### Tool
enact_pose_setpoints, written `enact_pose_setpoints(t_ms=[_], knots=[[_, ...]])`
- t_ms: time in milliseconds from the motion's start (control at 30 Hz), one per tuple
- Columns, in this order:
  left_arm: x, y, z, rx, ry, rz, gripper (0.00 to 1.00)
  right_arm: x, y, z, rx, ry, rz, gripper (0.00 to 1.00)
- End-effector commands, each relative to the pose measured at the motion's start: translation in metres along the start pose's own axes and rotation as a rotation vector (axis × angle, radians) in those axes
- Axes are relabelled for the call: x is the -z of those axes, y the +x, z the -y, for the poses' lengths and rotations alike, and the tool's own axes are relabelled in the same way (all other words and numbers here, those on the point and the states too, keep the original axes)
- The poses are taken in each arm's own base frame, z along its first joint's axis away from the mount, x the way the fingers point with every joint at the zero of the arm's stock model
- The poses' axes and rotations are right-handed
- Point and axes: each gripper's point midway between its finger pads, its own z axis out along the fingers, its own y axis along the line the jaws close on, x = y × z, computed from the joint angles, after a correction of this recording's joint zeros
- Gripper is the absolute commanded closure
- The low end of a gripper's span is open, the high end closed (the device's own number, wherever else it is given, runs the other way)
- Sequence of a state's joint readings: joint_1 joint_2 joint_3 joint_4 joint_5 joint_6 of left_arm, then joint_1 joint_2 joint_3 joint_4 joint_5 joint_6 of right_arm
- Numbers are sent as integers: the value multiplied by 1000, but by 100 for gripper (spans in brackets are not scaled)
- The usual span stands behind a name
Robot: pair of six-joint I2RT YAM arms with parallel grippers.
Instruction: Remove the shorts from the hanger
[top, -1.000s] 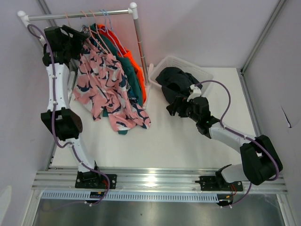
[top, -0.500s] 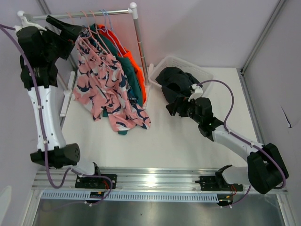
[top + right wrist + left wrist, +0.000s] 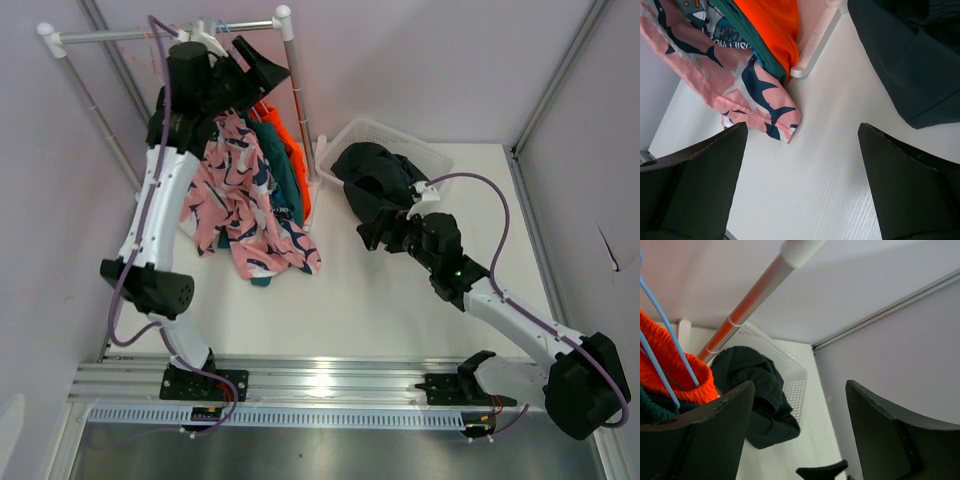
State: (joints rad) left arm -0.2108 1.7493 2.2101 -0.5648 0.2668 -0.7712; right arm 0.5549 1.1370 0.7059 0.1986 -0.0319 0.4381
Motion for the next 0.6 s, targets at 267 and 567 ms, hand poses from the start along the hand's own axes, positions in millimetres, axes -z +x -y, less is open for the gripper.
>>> enact_pose_setpoints(t_ms=[267, 567], knots=[[-28, -13, -40, -46, -207, 111, 21, 16, -6, 19, 39, 80, 29, 1], [-26, -2, -72, -74, -335, 112, 21, 7, 3, 26, 32, 86, 10, 1]])
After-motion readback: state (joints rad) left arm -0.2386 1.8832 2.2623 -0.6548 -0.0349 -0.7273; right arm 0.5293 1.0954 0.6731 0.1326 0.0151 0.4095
